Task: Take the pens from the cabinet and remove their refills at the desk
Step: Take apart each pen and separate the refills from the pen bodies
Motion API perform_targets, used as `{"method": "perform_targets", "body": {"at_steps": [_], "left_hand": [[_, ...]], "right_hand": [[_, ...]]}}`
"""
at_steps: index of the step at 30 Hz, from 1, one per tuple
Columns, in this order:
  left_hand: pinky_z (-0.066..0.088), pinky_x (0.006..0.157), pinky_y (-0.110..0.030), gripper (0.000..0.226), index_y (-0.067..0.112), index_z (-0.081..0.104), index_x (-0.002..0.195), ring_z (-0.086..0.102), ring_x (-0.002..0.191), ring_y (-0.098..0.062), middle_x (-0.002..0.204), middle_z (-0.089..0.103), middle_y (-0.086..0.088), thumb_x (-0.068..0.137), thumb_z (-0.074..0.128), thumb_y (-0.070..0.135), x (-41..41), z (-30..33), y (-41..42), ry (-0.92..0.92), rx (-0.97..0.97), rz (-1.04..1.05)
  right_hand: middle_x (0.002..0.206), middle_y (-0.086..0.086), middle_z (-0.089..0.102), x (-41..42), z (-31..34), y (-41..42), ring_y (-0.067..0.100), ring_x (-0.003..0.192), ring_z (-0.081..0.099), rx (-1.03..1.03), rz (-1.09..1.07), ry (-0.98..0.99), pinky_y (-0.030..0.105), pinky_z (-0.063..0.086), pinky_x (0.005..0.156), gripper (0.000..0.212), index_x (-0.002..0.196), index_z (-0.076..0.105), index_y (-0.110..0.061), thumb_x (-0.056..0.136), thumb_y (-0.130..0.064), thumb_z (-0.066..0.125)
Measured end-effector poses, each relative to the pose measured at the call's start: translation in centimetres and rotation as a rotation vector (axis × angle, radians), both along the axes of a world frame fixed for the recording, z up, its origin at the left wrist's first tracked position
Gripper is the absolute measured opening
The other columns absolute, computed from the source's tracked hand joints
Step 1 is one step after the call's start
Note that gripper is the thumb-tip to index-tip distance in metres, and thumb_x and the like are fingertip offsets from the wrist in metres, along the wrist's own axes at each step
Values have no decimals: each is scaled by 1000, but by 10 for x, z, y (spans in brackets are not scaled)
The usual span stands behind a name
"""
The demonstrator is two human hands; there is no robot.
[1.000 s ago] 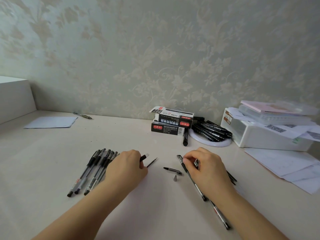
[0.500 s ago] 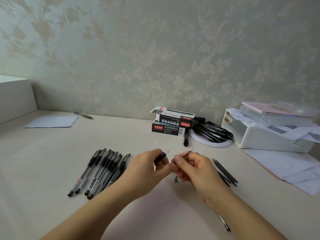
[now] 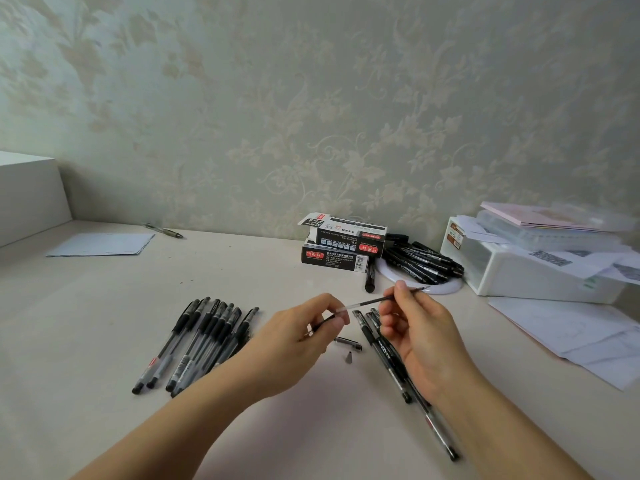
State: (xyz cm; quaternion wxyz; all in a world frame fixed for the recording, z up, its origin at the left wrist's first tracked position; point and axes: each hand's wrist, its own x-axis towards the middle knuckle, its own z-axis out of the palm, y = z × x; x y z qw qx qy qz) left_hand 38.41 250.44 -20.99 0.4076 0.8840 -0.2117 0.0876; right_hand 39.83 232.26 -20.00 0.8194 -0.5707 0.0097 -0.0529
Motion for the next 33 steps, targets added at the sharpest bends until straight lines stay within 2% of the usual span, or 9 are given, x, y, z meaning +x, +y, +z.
{"method": "perform_targets", "body": {"at_steps": [5, 11, 15, 17, 21, 24, 28, 33], "left_hand": [[42, 64, -26, 12, 38, 56, 98, 56, 73, -19, 65, 53, 16, 98, 44, 38, 0, 1, 1, 7, -33, -18], [45, 66, -32, 13, 38, 58, 96, 56, 73, -23, 66, 52, 11, 98, 45, 38, -1, 1, 2, 14, -31, -34], [40, 60, -23, 14, 37, 57, 96, 44, 60, -14, 75, 57, 5, 97, 46, 45, -2, 0, 2, -8, 26, -46], [40, 60, -24, 12, 36, 57, 96, 45, 61, -14, 75, 57, 7, 97, 47, 43, -3, 0, 0, -8, 17, -44], [40, 59, -24, 7, 34, 54, 98, 52, 67, -17, 73, 58, 10, 97, 48, 38, -2, -1, 0, -6, -25, -15], [38, 56, -19, 6, 33, 51, 102, 52, 65, -11, 72, 57, 10, 98, 47, 35, 1, -2, 3, 1, -32, 12], [37, 55, -15, 5, 36, 51, 101, 47, 60, -6, 69, 56, 13, 98, 48, 34, 3, -5, 5, 3, -6, 27], [36, 56, -17, 9, 40, 52, 103, 49, 63, -10, 70, 54, 11, 99, 47, 34, 4, -6, 6, 2, 27, 21]], "right_hand": [[60, 0, 61, 2, 1, -3, 7, 51, 53, 37, -10, -9, 16, 48, 47, 27, 82, 64, -8, 100, -24, 53], [61, 1, 62, 3, -3, -5, 7, 53, 54, -23, -2, -26, 17, 49, 50, 27, 82, 64, -10, 100, -26, 53], [64, 2, 64, 3, -4, -4, 9, 56, 54, -238, 3, -112, 22, 47, 56, 26, 79, 68, -12, 98, -26, 56], [65, 1, 65, 0, -5, 0, 9, 56, 53, -341, 69, -136, 20, 46, 55, 27, 77, 72, -16, 96, -28, 59], [69, -8, 69, -7, -9, 5, -1, 55, 53, -735, 153, -232, 14, 45, 56, 18, 82, 74, -28, 89, -43, 66], [72, -14, 67, -7, -13, 4, -1, 54, 50, -933, 137, -329, 12, 41, 56, 14, 87, 73, -32, 82, -45, 73], [82, -12, 61, -4, -20, -1, -4, 70, 48, -1302, 99, -460, 16, 36, 66, 19, 94, 72, -31, 79, -42, 75], [81, -12, 64, -4, -23, -2, -1, 69, 49, -1354, 170, -443, 16, 41, 70, 7, 86, 74, -27, 83, -33, 73]]}}
